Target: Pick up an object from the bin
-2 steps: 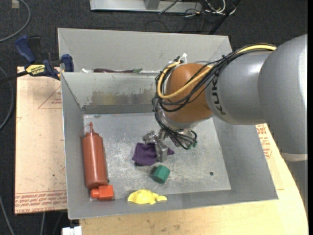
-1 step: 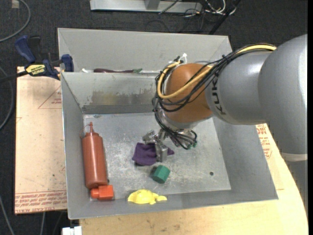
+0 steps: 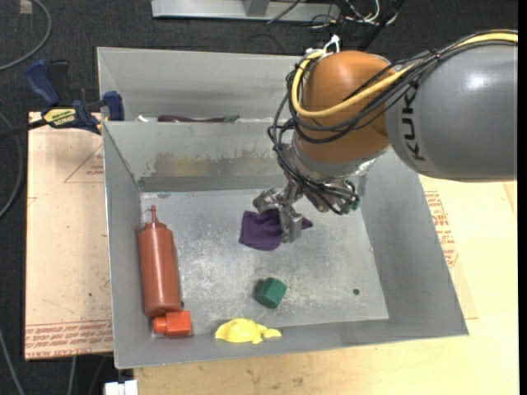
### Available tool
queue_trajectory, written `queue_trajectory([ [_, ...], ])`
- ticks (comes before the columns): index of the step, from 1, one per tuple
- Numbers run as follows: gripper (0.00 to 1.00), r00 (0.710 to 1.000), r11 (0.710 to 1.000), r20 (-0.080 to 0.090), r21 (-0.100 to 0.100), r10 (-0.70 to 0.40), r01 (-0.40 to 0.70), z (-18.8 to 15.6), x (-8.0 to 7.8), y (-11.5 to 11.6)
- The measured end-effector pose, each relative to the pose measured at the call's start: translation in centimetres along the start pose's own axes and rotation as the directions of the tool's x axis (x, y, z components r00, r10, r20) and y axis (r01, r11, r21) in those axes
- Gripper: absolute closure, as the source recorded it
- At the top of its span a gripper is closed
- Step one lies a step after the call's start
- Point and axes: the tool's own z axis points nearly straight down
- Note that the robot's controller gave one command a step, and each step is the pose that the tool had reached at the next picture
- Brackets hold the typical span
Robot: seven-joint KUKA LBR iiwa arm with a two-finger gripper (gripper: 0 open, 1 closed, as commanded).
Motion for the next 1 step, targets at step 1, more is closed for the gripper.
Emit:
queue_trajectory([
  [1,1.00,1.000,1.000,0.000,0.000,0.000,0.000,0.00,0.00,0.00],
])
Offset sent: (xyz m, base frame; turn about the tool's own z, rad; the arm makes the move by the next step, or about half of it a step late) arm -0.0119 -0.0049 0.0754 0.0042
